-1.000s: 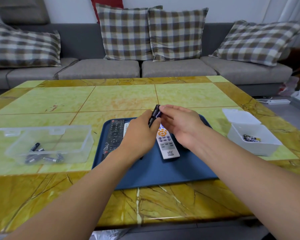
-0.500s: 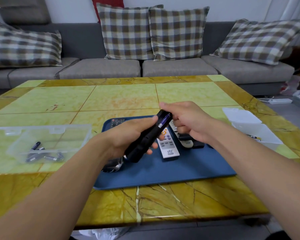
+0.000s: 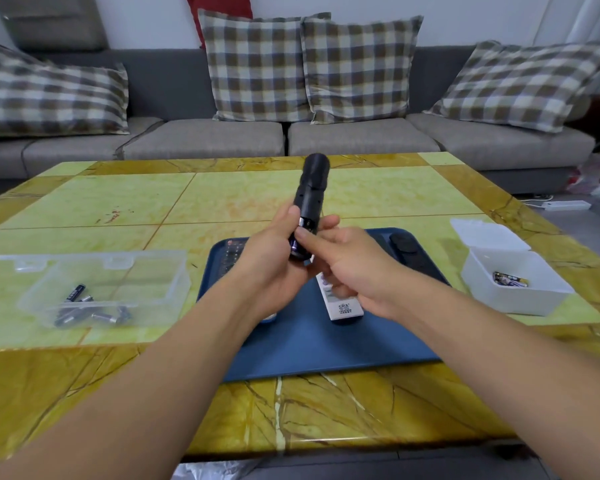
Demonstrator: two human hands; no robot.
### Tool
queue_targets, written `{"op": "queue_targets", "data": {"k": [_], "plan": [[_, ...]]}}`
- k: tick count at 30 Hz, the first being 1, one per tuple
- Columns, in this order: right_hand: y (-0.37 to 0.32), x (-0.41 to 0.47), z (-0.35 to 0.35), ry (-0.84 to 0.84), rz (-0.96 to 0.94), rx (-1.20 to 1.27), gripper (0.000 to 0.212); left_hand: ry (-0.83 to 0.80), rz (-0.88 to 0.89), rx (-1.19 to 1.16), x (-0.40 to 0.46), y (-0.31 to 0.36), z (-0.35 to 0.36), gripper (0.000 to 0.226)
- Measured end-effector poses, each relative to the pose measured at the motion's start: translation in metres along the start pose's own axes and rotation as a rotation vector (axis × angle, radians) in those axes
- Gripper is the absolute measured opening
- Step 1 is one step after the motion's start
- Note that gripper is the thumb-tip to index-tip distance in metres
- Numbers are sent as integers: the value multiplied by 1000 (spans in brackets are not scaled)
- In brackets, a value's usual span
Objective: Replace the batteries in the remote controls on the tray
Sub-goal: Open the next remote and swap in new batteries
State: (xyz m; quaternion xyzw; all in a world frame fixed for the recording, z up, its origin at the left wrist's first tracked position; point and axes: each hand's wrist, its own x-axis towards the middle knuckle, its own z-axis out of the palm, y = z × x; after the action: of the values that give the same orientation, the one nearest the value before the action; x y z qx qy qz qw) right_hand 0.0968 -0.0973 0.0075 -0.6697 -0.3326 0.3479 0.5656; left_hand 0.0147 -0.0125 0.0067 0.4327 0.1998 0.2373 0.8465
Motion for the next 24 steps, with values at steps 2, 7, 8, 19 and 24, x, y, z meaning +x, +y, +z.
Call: {"op": "queue_targets", "data": {"k": [2, 7, 8, 19, 24], "plan": [[1, 4, -3, 374, -279, -212, 27, 48, 24, -145, 5, 2, 1, 31], [-7, 1, -3, 453, -706, -374, 22, 21, 12, -211, 7, 3, 0, 35], [-5, 0, -2, 404, -701, -378, 20, 7, 10, -214, 6, 2, 1, 37], [3, -1, 3, 342, -649, -296, 18, 51, -1, -116, 5, 2, 3, 41], [7, -2, 6, 369, -624, -213, 19, 71, 51, -59, 0, -2, 9, 40]]}}
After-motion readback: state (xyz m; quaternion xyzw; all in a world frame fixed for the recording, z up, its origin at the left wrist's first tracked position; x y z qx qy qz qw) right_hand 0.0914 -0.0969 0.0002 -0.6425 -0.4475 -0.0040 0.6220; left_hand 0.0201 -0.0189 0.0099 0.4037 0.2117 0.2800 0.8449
